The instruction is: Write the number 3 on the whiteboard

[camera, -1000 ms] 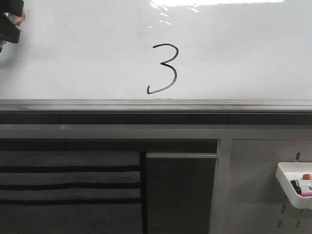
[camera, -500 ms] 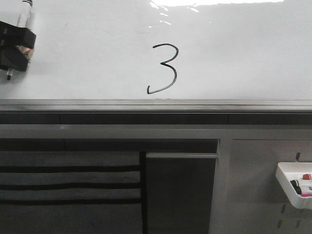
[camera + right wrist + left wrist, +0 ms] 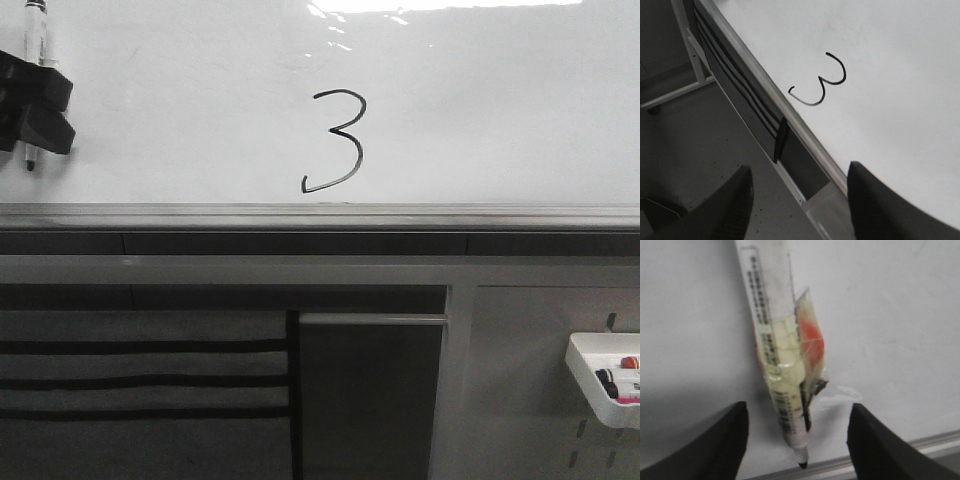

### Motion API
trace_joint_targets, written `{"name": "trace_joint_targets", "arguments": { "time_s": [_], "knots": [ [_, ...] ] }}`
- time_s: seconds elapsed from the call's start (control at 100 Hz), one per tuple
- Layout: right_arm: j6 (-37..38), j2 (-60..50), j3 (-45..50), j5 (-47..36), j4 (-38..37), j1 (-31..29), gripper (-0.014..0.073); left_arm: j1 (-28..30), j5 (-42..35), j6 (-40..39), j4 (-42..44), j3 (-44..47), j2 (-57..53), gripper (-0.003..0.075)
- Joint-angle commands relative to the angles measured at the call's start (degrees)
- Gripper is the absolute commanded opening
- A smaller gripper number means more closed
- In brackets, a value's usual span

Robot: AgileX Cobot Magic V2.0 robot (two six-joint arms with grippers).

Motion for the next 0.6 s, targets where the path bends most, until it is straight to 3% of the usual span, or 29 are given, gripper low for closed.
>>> {"name": "trace_joint_targets", "arguments": {
  "time_s": [0.0,0.19,0.32,0.39,0.47,0.56,0.59],
  "knots": [
    [7.5,-2.1,-3.2,0.5,-3.5,-1.5,0.0372,0.2,2.1,-0.5,3.3,-1.8,-6.1,0.0465],
    [32.3,-6.5,-8.1,14.2,-15.4,-6.0,0.0353,0.2,18.8,-1.4,10.9,-2.2,-19.9,0.0463],
    [42.9,-11.6,-7.6,17.6,-19.8,-9.5,0.0197,0.2,25.1,-2.1,12.9,-2.2,-30.2,0.0445],
    [43.9,-15.3,-5.5,16.1,-19.8,-10.5,0.007,0.2,25.5,-6.0,15.3,-2.2,-35.5,0.0365],
    [45.2,-20.0,-1.7,12.0,-19.8,-10.6,-0.0065,0.2,25.4,-11.0,19.1,-2.0,-41.1,0.0185],
    [45.5,-26.1,4.0,3.4,-19.7,-10.6,-0.0069,0.2,22.9,-14.9,20.3,-0.6,-45.9,-0.0019],
    [45.5,-27.9,5.9,1.0,-19.7,-10.6,-0.0069,0.2,21.9,-16.2,20.0,0.3,-47.1,-0.0016]
  ]
}}
